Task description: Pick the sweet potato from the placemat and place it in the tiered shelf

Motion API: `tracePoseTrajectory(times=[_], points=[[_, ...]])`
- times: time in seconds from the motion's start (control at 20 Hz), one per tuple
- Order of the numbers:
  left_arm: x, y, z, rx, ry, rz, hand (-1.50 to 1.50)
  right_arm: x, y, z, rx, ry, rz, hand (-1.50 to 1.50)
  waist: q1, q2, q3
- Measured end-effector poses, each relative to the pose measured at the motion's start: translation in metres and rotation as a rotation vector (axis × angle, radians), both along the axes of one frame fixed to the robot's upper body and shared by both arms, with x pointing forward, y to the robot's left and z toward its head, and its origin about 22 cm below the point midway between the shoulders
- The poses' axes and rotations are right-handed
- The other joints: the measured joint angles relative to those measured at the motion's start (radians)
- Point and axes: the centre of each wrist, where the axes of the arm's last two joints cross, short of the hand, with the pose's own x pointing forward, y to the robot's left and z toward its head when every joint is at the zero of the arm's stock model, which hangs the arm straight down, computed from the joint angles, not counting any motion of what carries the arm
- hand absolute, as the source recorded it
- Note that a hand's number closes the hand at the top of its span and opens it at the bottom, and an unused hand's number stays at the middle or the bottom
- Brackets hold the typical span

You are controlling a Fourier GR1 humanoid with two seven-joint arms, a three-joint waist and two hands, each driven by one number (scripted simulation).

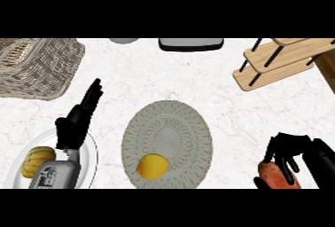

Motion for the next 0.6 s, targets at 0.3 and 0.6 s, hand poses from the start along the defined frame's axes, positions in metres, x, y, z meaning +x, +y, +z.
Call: tracePoseTrajectory(times=[0.3, 0.6], points=[[0.002, -0.006, 0.0, -0.004, 0.004, -0.016, 0.0, -0.017, -0.021, 0.057, 0.017, -0.119, -0.139, 1.5, 0.015, 0.003, 0.0], [-0.003, -0.002, 0.002, -0.004, 0.0, -0.036, 0.0, -0.016, -0.041, 0.102, 0.03, -0.241, -0.271, 1.5, 0.029, 0.004, 0.0]])
